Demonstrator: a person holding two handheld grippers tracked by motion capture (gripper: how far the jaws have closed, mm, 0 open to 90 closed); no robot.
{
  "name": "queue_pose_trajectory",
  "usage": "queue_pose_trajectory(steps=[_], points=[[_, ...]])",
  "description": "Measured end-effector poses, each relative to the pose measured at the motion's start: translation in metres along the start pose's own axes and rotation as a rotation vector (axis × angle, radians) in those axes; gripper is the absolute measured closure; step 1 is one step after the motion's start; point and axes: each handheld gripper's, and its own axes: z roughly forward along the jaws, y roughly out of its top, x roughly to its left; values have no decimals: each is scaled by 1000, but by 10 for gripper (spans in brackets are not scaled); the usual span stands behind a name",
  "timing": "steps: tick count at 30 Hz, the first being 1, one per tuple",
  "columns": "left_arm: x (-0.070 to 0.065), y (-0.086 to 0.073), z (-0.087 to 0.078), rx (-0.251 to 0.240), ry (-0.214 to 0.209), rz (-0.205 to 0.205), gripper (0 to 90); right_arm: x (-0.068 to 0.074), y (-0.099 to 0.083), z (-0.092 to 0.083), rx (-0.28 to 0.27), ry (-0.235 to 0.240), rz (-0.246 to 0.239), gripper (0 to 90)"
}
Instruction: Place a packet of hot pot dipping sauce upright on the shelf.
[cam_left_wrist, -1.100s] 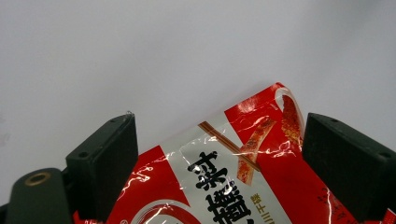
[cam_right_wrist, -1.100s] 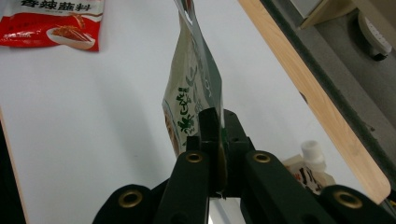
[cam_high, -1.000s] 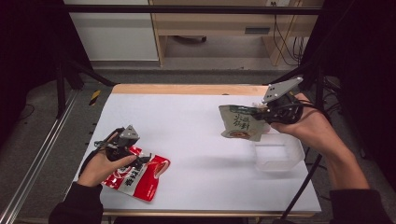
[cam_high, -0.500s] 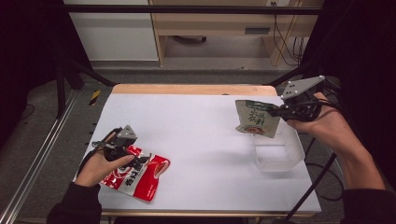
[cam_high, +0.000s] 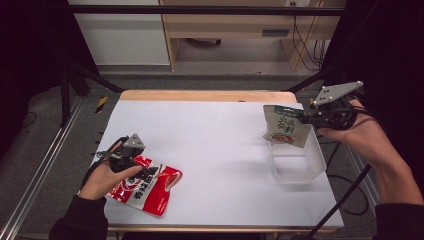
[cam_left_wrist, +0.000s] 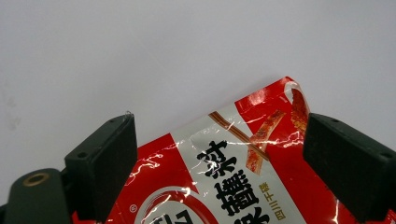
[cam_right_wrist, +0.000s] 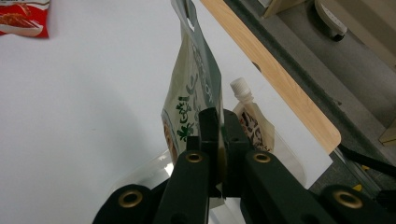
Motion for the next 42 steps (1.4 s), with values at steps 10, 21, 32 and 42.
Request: queue_pose_trajectory(steps=[10,21,32,42], points=[[2,0,-4,-13,1,-7,103,-13,-11,0,-11,-14,24,900],[4,-2,-1,6,10,-18,103,-34,-24,15,13,-10,23,900],[4,-2,2,15,18,-14,103,-48,-27,30,39,12,10,900],[5,-4,1,15,22,-19,104,-52,-24,42,41,26,-3,900]])
